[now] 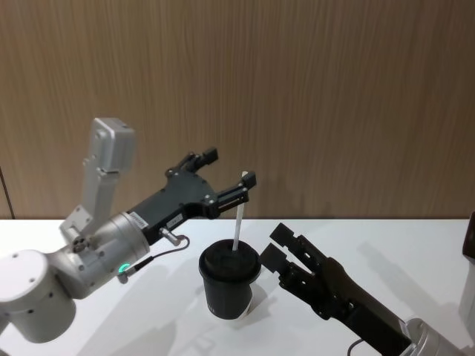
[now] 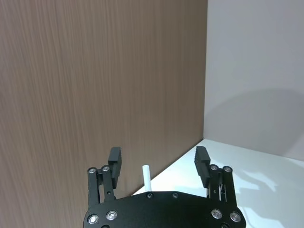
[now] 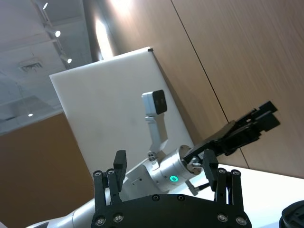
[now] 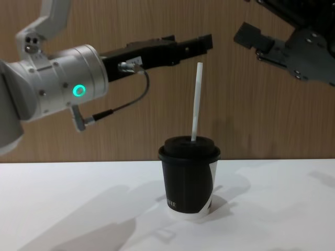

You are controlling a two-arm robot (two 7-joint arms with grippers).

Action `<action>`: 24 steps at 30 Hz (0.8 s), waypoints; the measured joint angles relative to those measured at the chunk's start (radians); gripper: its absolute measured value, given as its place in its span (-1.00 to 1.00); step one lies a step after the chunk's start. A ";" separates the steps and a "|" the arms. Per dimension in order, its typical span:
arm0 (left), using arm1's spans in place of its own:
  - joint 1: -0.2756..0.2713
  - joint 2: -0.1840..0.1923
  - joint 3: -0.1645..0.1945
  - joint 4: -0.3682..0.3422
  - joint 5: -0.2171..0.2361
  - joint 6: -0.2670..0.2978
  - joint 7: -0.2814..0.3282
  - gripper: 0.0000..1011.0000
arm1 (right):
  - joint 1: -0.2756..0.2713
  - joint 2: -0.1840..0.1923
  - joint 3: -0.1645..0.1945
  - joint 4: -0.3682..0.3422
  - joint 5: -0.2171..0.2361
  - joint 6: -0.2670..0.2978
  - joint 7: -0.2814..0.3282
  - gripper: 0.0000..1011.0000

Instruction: Pick up the straw with one hand, pass it to the other hand, and insert it into the cup.

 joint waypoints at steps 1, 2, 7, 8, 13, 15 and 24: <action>0.008 0.006 -0.004 -0.011 -0.003 0.002 0.001 0.91 | 0.000 0.000 0.000 0.000 0.000 0.000 0.000 0.98; 0.014 0.011 -0.006 -0.026 -0.005 0.005 0.003 0.94 | 0.000 0.000 0.000 0.000 0.000 0.000 0.000 0.98; 0.062 0.048 -0.024 -0.104 -0.026 0.025 0.014 0.98 | 0.000 0.001 0.000 0.000 0.000 0.000 0.000 0.98; 0.069 0.053 -0.027 -0.115 -0.028 0.026 0.015 0.98 | 0.000 0.001 0.000 0.000 0.000 -0.001 0.000 0.98; 0.121 0.089 -0.044 -0.186 -0.051 0.046 0.025 0.98 | 0.001 0.008 -0.001 -0.001 -0.005 -0.005 -0.002 0.98; 0.138 0.100 -0.049 -0.207 -0.058 0.051 0.027 0.98 | 0.003 0.014 -0.001 -0.003 -0.015 -0.009 -0.005 0.98; 0.226 0.155 -0.070 -0.310 -0.096 0.077 0.037 0.98 | 0.015 0.056 -0.008 -0.013 -0.077 -0.035 -0.020 0.98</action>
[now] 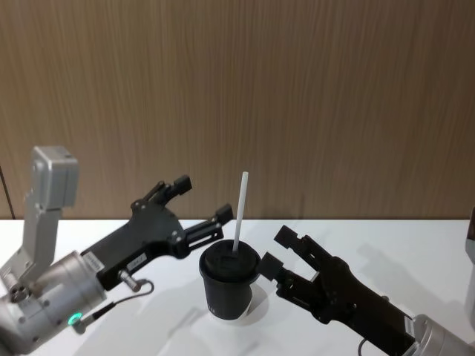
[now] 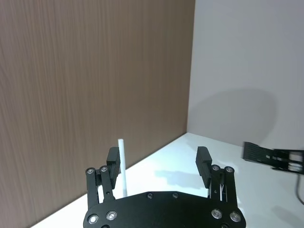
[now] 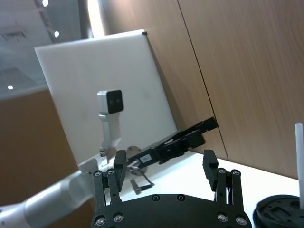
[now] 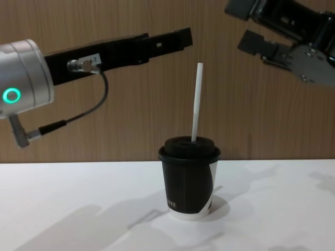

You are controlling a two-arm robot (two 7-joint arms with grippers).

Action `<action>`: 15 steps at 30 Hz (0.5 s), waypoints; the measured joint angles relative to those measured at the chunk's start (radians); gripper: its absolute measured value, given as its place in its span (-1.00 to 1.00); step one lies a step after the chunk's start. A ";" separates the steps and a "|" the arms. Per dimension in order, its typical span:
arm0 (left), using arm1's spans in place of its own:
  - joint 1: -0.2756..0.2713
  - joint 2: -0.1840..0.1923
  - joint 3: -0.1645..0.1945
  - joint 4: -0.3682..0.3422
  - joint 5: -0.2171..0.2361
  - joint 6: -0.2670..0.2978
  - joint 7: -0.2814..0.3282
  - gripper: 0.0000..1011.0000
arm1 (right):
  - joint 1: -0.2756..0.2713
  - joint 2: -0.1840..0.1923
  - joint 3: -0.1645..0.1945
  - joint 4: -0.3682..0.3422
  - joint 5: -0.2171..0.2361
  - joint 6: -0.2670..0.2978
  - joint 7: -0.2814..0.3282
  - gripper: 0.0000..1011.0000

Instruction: Pick up the straw with one hand, pass it to the other hand, and insert it into the cup.

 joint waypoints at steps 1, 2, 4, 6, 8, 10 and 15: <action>0.013 0.008 -0.003 -0.014 -0.006 0.003 0.001 0.98 | 0.001 0.004 -0.001 -0.001 -0.005 -0.002 -0.001 0.98; 0.021 0.013 -0.004 -0.023 -0.009 0.005 0.002 0.98 | 0.004 0.014 -0.003 -0.003 -0.020 -0.007 -0.004 0.98; 0.033 0.020 -0.007 -0.036 -0.015 0.007 0.004 0.98 | 0.006 0.021 -0.004 -0.005 -0.033 -0.011 -0.007 0.98; 0.051 0.031 -0.009 -0.055 -0.022 0.011 0.006 0.98 | 0.011 0.035 -0.008 -0.007 -0.055 -0.018 -0.011 0.98; 0.066 0.039 -0.011 -0.070 -0.027 0.013 0.008 0.98 | 0.013 0.045 -0.011 -0.009 -0.068 -0.022 -0.014 0.98; 0.077 0.046 -0.013 -0.080 -0.031 0.014 0.010 0.98 | 0.017 0.059 -0.016 -0.012 -0.088 -0.027 -0.018 0.98; 0.104 0.061 -0.015 -0.108 -0.041 0.017 0.015 0.98 | 0.023 0.088 -0.024 -0.017 -0.133 -0.041 -0.028 0.98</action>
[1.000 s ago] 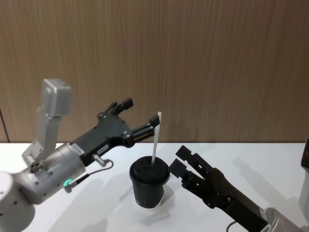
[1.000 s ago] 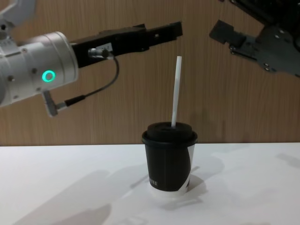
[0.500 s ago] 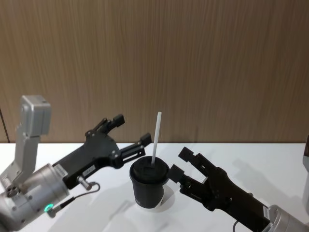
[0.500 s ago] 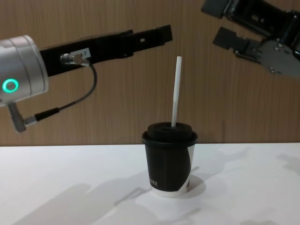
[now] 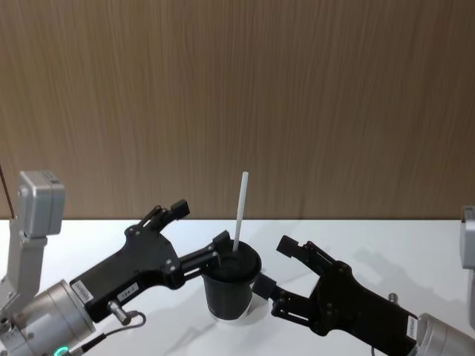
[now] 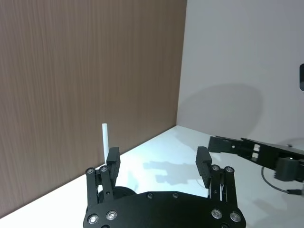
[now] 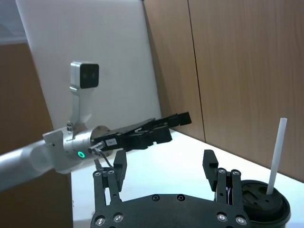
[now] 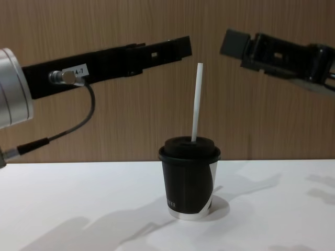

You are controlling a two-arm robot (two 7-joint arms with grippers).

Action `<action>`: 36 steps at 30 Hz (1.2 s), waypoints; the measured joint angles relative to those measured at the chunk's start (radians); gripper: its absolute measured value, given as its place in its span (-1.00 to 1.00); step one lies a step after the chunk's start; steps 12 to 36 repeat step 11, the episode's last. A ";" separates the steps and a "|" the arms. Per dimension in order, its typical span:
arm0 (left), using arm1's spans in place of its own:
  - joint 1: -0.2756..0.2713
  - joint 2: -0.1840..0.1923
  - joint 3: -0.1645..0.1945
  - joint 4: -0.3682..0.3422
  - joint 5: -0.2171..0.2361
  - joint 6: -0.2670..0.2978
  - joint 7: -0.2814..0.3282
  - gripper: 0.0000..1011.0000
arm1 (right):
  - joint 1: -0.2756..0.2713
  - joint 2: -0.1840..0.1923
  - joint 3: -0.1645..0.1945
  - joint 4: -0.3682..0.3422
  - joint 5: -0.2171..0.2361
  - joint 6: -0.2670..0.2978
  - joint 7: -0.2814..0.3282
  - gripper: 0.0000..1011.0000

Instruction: Pick up the straw with one hand, pass it to the other hand, and insert it into the cup.

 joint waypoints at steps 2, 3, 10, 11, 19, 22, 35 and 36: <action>0.009 0.005 0.000 -0.009 -0.004 0.001 0.003 0.98 | 0.001 0.006 -0.002 -0.001 -0.009 -0.003 -0.002 0.98; 0.011 0.007 0.000 -0.011 -0.004 0.001 0.004 0.98 | 0.001 0.009 -0.003 -0.002 -0.013 -0.005 -0.003 0.98; 0.029 0.022 0.000 -0.032 -0.010 0.002 0.012 0.98 | 0.005 0.029 -0.009 -0.005 -0.041 -0.014 -0.011 0.98; 0.031 0.023 0.000 -0.034 -0.011 0.002 0.012 0.98 | 0.005 0.032 -0.010 -0.005 -0.045 -0.016 -0.012 0.98; 0.031 0.023 0.000 -0.034 -0.011 0.002 0.012 0.98 | 0.005 0.032 -0.010 -0.005 -0.045 -0.016 -0.012 0.98; 0.031 0.023 0.000 -0.034 -0.011 0.002 0.012 0.98 | 0.005 0.032 -0.010 -0.005 -0.045 -0.016 -0.012 0.98; 0.031 0.023 0.000 -0.034 -0.011 0.002 0.012 0.98 | 0.005 0.032 -0.010 -0.005 -0.045 -0.016 -0.012 0.98; 0.031 0.023 0.000 -0.034 -0.011 0.002 0.012 0.98 | 0.005 0.032 -0.010 -0.005 -0.045 -0.016 -0.012 0.98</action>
